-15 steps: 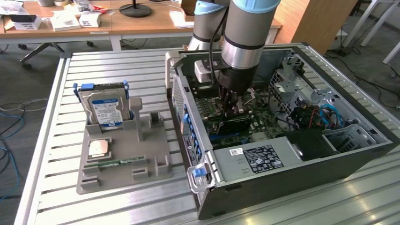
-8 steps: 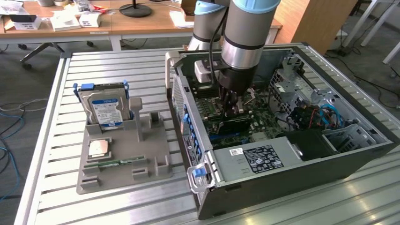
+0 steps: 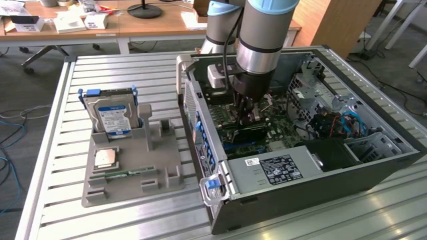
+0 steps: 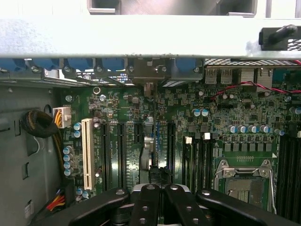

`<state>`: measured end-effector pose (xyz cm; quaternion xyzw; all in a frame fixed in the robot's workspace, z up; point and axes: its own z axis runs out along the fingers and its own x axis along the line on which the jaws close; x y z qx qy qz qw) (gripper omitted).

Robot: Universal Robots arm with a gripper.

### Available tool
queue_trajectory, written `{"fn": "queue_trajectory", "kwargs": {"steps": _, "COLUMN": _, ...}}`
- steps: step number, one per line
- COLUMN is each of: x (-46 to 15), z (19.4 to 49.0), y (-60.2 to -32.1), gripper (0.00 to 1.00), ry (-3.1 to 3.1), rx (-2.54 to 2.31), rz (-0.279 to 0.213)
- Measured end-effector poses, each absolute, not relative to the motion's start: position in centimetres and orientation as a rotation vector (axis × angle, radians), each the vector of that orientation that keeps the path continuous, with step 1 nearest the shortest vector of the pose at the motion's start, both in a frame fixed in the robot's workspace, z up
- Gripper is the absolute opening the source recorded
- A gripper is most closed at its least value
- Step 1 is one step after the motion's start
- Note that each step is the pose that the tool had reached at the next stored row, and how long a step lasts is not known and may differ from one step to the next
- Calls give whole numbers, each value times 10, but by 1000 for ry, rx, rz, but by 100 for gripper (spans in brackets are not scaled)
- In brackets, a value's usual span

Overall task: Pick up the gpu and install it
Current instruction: 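Press down on the gpu until it lock into place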

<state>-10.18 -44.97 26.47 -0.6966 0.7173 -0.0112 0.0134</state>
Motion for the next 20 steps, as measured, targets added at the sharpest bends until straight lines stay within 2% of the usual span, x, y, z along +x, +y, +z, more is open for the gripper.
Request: {"fn": "queue_trajectory", "kwargs": {"steps": 20, "x": -103, "z": 264, "y": -450, "gripper": 11, "ry": 2234, "rx": -2170, "rz": -35}}
